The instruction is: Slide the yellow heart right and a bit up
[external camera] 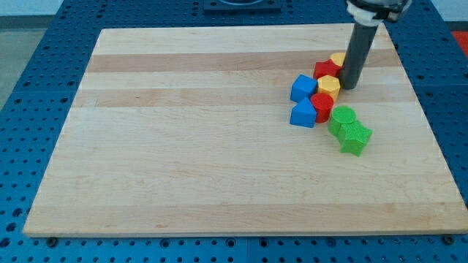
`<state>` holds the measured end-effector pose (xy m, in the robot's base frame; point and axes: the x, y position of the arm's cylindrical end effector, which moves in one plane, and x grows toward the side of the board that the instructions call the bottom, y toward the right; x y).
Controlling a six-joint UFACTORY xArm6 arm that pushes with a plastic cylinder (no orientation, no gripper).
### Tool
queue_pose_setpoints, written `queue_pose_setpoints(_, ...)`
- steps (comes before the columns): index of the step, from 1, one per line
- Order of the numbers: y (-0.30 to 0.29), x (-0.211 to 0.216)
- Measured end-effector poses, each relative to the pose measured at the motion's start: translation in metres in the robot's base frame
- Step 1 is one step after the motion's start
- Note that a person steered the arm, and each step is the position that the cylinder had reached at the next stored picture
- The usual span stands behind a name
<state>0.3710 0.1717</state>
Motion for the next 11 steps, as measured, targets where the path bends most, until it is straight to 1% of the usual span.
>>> queue_pose_setpoints(1,-0.019,-0.012)
queue_pose_setpoints(2,-0.021,-0.039)
queue_pose_setpoints(3,-0.021,-0.041)
queue_pose_setpoints(5,-0.019,-0.018)
queue_pose_setpoints(8,-0.001,-0.064)
queue_pose_setpoints(10,0.012,-0.062)
queue_pose_setpoints(11,0.031,-0.061)
